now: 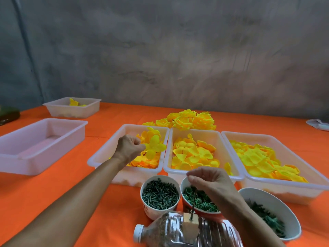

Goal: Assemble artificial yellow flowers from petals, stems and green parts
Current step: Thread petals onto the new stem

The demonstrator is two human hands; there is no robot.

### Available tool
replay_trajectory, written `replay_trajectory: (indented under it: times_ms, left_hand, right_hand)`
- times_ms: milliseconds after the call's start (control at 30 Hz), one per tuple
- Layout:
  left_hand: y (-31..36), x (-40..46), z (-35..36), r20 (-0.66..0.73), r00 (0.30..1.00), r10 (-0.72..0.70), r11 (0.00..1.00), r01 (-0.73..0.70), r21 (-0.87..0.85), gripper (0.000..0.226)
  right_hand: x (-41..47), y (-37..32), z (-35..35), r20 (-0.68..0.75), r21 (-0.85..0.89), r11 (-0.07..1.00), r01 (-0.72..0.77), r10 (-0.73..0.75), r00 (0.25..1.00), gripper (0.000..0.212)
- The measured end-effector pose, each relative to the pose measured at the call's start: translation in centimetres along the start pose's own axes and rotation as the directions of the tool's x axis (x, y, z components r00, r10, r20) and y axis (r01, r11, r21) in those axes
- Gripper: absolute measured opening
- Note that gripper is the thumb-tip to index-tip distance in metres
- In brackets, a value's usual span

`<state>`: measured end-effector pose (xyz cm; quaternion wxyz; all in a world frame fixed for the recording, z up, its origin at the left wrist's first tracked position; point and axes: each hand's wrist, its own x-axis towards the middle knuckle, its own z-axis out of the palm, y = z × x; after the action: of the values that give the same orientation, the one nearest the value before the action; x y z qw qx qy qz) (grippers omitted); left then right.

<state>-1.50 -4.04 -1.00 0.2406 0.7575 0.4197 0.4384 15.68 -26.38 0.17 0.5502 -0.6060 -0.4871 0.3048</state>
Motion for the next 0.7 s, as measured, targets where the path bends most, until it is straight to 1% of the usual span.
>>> replay_trajectory:
  times_ms: [67,100,167,233,300,367,400,433,533,600,700]
  left_hand:
    - [0.3,0.0,0.1,0.005,1.0,0.005,0.998,-0.005,-0.057,0.036]
    - [0.5,-0.1,0.2,0.012,1.0,0.008,0.996,-0.007,-0.092,0.03]
    - [1.5,-0.2,0.2,0.027,1.0,0.014,0.983,-0.009,-0.182,0.02]
    - [3.0,-0.6,0.0,0.054,0.998,0.023,0.961,-0.008,-0.275,0.018]
    - [5.0,-1.3,-0.1,0.11,0.993,0.037,0.927,0.007,-0.376,0.016]
    - [6.8,-2.2,-0.2,0.177,0.982,0.062,0.89,0.026,-0.456,0.015]
    - [7.5,-2.7,-0.3,0.203,0.976,0.077,0.876,0.031,-0.481,0.016]
    - [8.1,-3.2,-0.3,0.225,0.97,0.09,0.867,0.035,-0.497,0.016]
    - [9.2,-4.3,-0.6,0.276,0.956,0.096,0.841,0.07,-0.536,0.016]
    - [9.7,-4.8,-0.8,0.301,0.951,0.071,0.81,0.121,-0.574,0.021]
    - [10.1,-5.5,-1.2,0.332,0.942,0.055,0.769,0.172,-0.615,0.028]
  right_hand:
    - [1.1,-0.1,0.4,-0.06,-0.114,0.993,0.022,-0.029,0.998,0.009]
    - [1.7,-0.2,0.6,-0.079,-0.18,0.983,0.034,-0.049,0.996,0.014]
    - [2.9,-0.6,1.0,-0.101,-0.26,0.964,0.058,-0.087,0.991,0.03]
    - [4.0,-1.1,1.4,-0.117,-0.281,0.956,0.087,-0.124,0.985,0.048]
    - [4.9,-1.7,1.6,-0.134,-0.276,0.954,0.12,-0.162,0.978,0.062]
    - [5.3,-2.2,1.8,-0.136,-0.175,0.976,0.126,-0.151,0.979,0.068]
    - [5.3,-2.4,1.8,-0.124,-0.094,0.988,0.125,-0.137,0.983,0.066]
    - [5.2,-2.5,1.8,-0.113,-0.016,0.992,0.124,-0.125,0.986,0.058]
    - [4.4,-2.7,1.4,-0.109,0.181,0.98,0.079,-0.06,0.992,0.02]
    - [3.7,-2.9,1.1,-0.061,0.299,0.954,0.003,0.016,0.998,0.012]
    - [2.8,-3.2,0.4,0.014,0.455,0.884,-0.108,0.114,0.993,0.012]
